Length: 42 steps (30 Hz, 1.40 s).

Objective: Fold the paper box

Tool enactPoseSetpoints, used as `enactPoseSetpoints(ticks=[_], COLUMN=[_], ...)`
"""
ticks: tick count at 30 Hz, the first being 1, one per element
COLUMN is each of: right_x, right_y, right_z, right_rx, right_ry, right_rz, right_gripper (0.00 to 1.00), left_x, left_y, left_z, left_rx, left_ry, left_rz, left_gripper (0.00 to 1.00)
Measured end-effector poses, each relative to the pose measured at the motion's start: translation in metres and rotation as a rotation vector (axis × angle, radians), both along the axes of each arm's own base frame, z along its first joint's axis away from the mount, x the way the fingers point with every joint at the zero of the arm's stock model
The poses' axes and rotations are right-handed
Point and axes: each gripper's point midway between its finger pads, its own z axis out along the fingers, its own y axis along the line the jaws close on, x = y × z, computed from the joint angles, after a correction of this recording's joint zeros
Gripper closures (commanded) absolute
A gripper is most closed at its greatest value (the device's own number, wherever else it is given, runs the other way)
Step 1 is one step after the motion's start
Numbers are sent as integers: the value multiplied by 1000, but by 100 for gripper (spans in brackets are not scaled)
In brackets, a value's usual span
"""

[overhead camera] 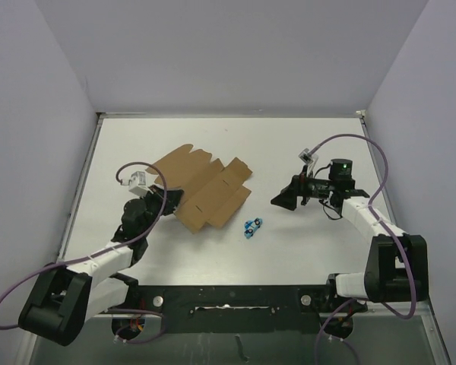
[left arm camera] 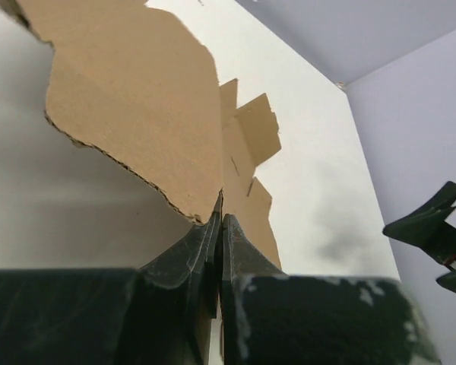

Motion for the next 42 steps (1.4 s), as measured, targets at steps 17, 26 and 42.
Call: enactPoseSetpoints(ticks=[17, 26, 42], right_x=[32, 54, 74], right_y=[-16, -36, -39], right_z=[-26, -43, -66], right_rx=[66, 49, 4], right_ry=[148, 208, 279], right_rz=[-137, -170, -113], right_gripper=[2, 1, 7], left_x=[-14, -10, -17], left_y=[-63, -79, -105], left_z=[32, 47, 72], left_rx=[-148, -202, -256], left_ry=[-116, -151, -202], left_rz=[-162, -232, -386], left_gripper=[100, 100, 100])
